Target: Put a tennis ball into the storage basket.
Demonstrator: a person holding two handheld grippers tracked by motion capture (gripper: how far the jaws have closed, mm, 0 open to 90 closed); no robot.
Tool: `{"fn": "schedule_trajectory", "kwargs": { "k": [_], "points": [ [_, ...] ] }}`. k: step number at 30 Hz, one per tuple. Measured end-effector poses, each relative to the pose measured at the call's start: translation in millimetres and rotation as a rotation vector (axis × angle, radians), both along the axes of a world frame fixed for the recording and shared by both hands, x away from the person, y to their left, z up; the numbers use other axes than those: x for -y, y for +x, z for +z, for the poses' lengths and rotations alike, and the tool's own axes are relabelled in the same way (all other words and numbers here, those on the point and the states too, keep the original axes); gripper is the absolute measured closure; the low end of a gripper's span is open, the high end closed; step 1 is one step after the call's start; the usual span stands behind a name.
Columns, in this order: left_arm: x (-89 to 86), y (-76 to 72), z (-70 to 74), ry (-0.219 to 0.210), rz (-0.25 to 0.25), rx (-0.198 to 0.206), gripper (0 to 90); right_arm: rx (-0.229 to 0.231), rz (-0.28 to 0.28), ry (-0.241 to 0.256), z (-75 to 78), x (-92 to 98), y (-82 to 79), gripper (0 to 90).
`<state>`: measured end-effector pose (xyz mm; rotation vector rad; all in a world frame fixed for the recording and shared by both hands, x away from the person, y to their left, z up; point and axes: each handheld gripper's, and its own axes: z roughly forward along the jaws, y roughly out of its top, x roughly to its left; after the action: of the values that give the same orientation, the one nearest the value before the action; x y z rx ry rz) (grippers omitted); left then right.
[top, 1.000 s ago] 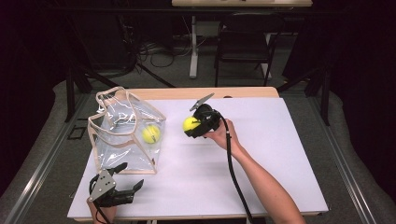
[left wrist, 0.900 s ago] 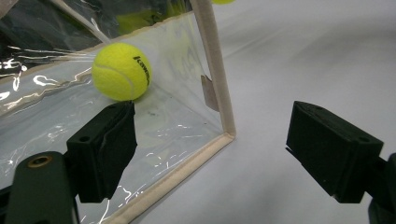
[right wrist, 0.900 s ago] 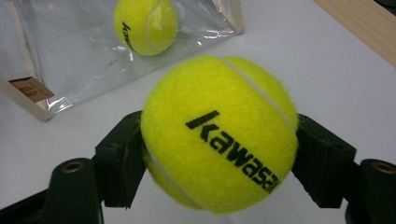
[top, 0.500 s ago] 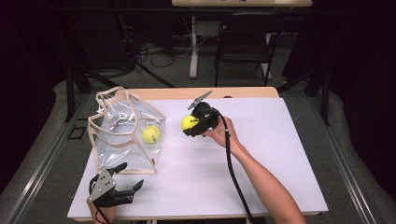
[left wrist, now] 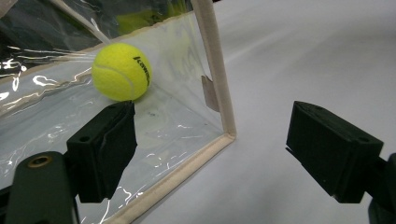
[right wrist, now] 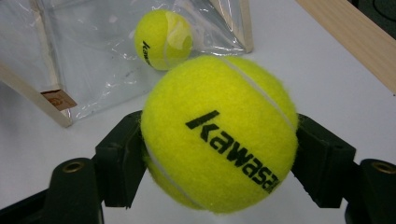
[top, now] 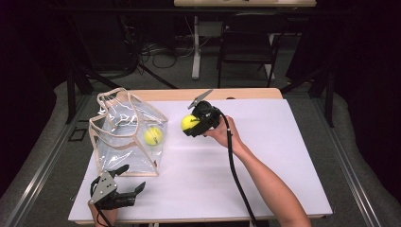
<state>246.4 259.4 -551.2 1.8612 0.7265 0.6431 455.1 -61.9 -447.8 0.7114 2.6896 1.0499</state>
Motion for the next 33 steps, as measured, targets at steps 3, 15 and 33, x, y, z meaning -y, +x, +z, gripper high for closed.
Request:
{"fn": "schedule_trajectory", "kwargs": {
  "k": [3,15,33],
  "points": [
    [-0.6,-0.9,0.0,-0.005,0.004,0.002,16.0,0.004,0.007,0.003,4.4,-1.9,0.4,26.1],
    [0.4,1.1,-0.2,0.0,-0.001,-0.001,16.0,0.012,0.029,0.018,15.9,-5.2,-0.9,26.1],
    [-0.8,0.6,0.5,-0.01,-0.001,0.001,16.0,0.03,0.051,0.023,34.2,-15.9,-2.0,26.2]
  ]
}}
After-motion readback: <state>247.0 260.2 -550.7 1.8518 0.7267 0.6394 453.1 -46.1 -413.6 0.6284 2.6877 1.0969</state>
